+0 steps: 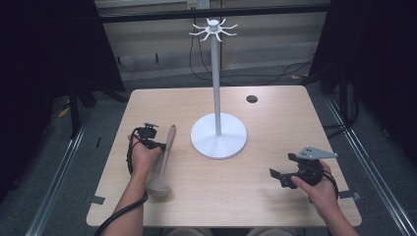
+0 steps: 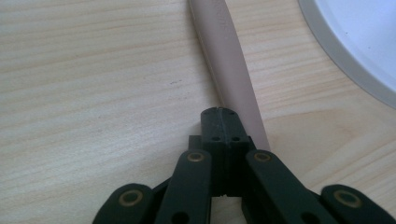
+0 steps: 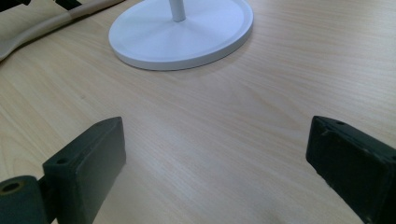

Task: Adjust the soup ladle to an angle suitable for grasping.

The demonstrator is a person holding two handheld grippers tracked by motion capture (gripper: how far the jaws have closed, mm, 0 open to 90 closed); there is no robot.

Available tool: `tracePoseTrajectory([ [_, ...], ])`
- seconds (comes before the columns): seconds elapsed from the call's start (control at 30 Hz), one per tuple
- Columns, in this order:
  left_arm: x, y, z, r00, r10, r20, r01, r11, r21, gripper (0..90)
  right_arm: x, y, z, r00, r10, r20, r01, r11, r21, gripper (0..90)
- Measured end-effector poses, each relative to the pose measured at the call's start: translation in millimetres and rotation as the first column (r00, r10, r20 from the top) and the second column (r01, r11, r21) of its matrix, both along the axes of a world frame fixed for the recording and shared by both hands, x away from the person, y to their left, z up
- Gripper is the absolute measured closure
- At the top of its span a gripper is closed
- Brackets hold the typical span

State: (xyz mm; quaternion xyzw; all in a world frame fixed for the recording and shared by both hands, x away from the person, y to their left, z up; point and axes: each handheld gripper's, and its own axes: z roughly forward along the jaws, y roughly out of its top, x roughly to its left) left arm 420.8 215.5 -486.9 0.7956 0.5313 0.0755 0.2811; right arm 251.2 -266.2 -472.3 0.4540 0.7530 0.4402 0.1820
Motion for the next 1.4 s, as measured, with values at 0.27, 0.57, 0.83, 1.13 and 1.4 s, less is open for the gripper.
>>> tracePoseTrajectory([
  [0.27, 0.1, -8.7, -0.5, 0.9987, -0.048, -0.015, 0.048, 0.9985, -0.027, 90.0, 0.5, 3.7, -0.3, 0.9998, 0.017, 0.004, -0.017, 1.000, 0.001, 4.5],
  [0.57, 0.5, -23.3, 0.2, 0.9962, -0.082, -0.029, 0.081, 0.9964, -0.023, 90.0, -0.1, 3.2, 0.0, 0.9999, 0.017, 0.000, -0.017, 1.000, 0.004, 4.4],
  [0.83, -1.6, -28.4, 0.2, 0.9949, -0.095, -0.032, 0.095, 0.9952, -0.025, 90.0, 0.1, 4.6, -0.4, 0.9997, 0.024, -0.002, -0.024, 1.000, -0.001, 4.4],
  [1.13, -0.6, -26.7, 0.9, 0.9945, -0.094, -0.045, 0.093, 0.9953, -0.025, 90.0, 0.2, 4.8, -0.2, 0.9997, 0.024, -0.001, -0.024, 1.000, -0.002, 4.4],
  [1.4, -2.5, -26.5, -0.4, 0.9947, -0.093, -0.043, 0.091, 0.9946, -0.051, 90.0, 0.1, 6.3, 0.0, 0.9995, 0.031, 0.000, -0.031, 1.000, 0.002, 4.4],
])
